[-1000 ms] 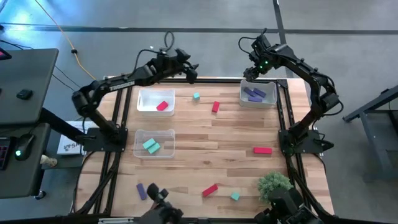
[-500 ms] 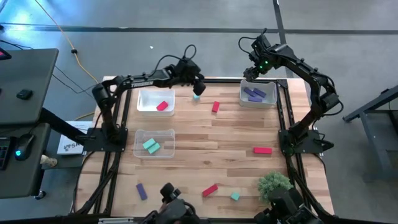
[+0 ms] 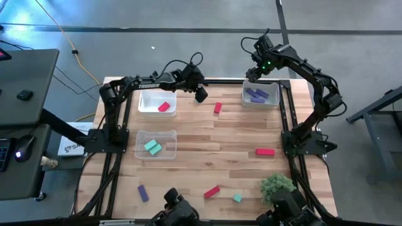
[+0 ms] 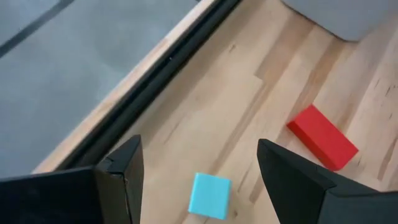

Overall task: Sort & place blocks by color
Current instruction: Put the blue block into the transparent bin

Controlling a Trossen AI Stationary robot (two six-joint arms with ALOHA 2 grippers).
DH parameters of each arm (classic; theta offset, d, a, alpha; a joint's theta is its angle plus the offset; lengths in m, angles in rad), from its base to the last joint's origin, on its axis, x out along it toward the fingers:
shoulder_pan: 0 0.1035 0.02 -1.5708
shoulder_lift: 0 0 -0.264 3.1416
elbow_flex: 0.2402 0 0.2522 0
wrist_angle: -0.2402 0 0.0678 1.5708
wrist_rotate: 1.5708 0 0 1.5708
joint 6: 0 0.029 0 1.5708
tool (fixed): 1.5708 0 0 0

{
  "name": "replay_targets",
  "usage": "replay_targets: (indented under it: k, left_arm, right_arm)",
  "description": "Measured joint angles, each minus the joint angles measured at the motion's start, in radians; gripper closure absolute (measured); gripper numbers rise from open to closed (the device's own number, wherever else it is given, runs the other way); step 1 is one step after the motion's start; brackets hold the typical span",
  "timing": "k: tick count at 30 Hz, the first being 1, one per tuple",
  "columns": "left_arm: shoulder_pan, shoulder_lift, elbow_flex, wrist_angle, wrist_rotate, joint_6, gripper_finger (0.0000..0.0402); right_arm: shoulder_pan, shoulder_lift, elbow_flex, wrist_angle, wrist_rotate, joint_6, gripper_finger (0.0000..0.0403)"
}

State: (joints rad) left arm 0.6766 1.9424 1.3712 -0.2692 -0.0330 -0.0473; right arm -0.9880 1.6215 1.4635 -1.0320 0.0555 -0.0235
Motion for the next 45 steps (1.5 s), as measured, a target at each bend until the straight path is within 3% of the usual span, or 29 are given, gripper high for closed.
replay_targets:
  k: [36,45]
  left_arm:
    - [-0.02,0.144,-0.002,-0.085,-0.004,0.0,0.0176]
    - [-0.026,0.144,-0.002,-0.08,-0.004,0.059,0.0245]
  right_arm:
    - [0.0,0.0,0.0,0.005,-0.008,0.019,0.0208]
    - [0.0,0.0,0.0,0.005,-0.008,0.019,0.0208]
